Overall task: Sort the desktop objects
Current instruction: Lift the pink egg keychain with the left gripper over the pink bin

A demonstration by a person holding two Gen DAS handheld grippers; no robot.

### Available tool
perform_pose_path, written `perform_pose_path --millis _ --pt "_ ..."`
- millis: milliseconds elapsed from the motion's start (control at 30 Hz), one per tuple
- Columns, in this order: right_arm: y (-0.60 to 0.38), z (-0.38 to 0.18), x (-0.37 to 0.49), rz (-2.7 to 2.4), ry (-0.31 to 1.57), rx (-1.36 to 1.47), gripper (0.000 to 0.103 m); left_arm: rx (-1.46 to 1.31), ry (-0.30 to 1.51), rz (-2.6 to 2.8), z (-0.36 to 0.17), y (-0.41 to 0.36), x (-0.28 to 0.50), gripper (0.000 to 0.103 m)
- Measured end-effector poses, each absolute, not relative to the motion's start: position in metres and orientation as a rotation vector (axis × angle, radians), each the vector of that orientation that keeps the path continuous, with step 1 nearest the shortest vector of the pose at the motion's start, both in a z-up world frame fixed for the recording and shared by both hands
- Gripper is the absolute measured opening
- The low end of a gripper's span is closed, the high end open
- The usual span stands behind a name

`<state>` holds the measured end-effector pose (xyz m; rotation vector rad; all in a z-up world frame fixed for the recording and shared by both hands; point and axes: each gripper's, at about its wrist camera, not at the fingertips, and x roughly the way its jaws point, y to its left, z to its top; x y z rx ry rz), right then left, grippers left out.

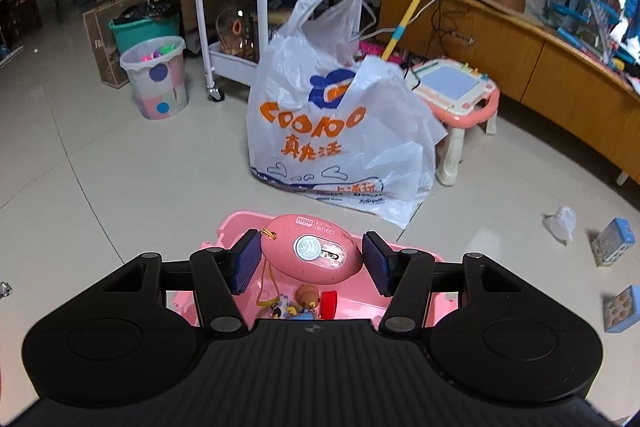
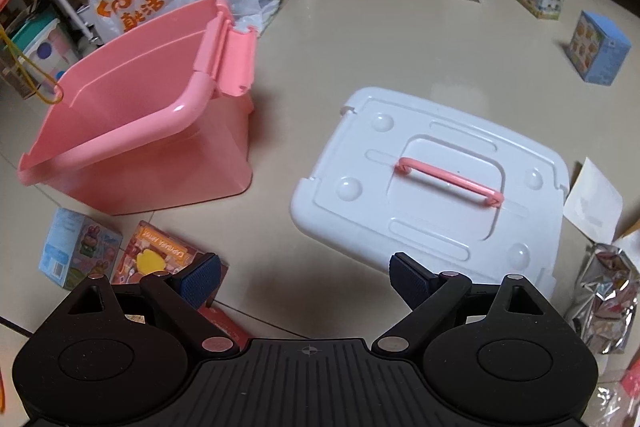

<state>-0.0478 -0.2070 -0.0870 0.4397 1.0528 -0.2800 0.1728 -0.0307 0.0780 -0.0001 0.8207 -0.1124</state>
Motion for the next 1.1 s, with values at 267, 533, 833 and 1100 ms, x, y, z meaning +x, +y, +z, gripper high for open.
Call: perform_pose_path --millis 267,533,833,1100 --pt "-0.21 -0.11 -0.037 -0.306 1.088 0.52 0.09 0.06 0.864 -0.113 0.038 -0.047 0.21 0.057" --pt "-0.22 -0.133 -0.031 -0.341 1.119 0.54 0.09 -0.023 1.008 -0.009 -0.023 -0.03 0.246 0.057" --pt "-0.216 -0.145 -0.018 -0.32 1.123 0.483 0.09 -0.001 1.141 -0.034 -0.079 -0.033 0.268 0.057" --pt "-0.215 -0.153 -0.012 -0.311 1.117 0.496 0.09 0.056 1.282 -0.098 -0.119 -0.037 0.267 0.057"
